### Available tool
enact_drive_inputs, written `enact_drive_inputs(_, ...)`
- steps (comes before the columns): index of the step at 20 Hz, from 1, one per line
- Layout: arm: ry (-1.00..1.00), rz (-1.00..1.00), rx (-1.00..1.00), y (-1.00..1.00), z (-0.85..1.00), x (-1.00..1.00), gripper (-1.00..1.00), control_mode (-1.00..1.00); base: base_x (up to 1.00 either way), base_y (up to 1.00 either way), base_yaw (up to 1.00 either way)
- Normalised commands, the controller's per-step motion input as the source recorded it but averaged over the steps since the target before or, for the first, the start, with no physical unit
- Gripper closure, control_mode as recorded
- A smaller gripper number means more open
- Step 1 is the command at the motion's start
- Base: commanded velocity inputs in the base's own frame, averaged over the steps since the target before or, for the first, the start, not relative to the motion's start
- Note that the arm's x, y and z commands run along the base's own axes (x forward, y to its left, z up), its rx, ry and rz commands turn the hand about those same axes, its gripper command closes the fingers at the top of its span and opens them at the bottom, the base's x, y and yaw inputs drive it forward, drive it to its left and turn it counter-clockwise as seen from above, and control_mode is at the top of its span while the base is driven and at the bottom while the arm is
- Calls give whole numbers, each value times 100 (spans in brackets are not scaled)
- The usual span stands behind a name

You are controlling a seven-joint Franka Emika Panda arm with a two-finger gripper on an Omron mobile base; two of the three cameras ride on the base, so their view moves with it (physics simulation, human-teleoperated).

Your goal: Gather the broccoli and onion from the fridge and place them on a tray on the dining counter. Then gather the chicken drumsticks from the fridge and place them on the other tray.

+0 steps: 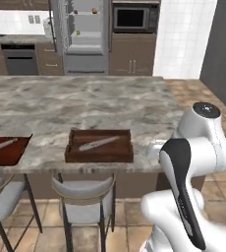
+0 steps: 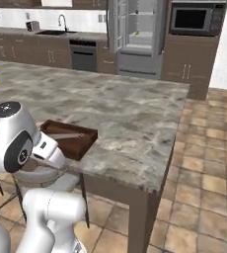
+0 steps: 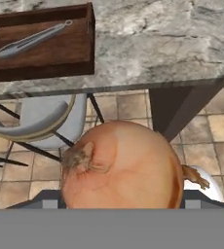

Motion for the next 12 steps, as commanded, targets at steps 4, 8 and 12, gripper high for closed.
enact_drive_inputs(4,0,0,0,0,0,0,100,100,-2,100,-54)
enact_drive_inputs(8,0,0,0,0,0,0,100,100,0,97,-51)
enact_drive_inputs(12,0,0,0,0,0,0,100,100,27,18,-14)
